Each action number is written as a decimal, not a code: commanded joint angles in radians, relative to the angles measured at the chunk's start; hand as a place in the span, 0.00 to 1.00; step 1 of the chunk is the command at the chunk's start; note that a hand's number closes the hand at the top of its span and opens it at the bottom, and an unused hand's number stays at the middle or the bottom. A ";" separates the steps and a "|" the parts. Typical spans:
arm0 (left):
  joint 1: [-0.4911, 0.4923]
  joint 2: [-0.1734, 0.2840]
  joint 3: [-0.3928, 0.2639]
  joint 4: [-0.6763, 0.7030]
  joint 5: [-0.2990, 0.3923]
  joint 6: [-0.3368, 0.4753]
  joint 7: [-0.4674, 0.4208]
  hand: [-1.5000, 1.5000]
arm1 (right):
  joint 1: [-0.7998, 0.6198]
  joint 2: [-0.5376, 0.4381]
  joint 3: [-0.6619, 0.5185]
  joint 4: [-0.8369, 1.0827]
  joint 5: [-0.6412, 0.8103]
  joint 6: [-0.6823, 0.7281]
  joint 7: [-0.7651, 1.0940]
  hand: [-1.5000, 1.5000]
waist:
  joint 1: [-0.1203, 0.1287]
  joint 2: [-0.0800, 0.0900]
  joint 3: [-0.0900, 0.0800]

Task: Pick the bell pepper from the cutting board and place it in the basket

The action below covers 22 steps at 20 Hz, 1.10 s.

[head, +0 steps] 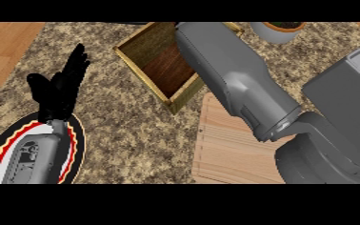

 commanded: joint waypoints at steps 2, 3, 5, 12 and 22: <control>0.015 0.009 0.022 0.016 0.013 -0.007 -0.026 0.50 | 0.003 0.001 -0.024 0.014 -0.032 0.016 0.002 1.00 | -0.005 0.001 0.000; 0.035 -0.002 -0.007 -0.024 -0.011 0.003 -0.009 0.50 | 0.030 0.001 -0.014 -0.001 -0.031 0.013 0.006 1.00 | -0.007 -0.004 0.001; -0.017 -0.001 0.000 0.008 -0.007 0.004 -0.004 0.50 | -0.011 0.001 -0.025 -0.003 -0.047 0.043 0.016 1.00 | -0.004 -0.001 0.000; -0.014 -0.020 -0.018 -0.014 0.001 -0.005 0.016 0.50 | 0.013 0.001 -0.053 -0.015 -0.107 0.052 0.077 1.00 | 0.016 0.000 0.000; -0.016 -0.008 0.011 0.034 0.005 -0.002 -0.006 0.50 | 0.039 0.001 -0.034 -0.016 -0.108 -0.068 0.148 0.00 | -0.003 -0.001 0.000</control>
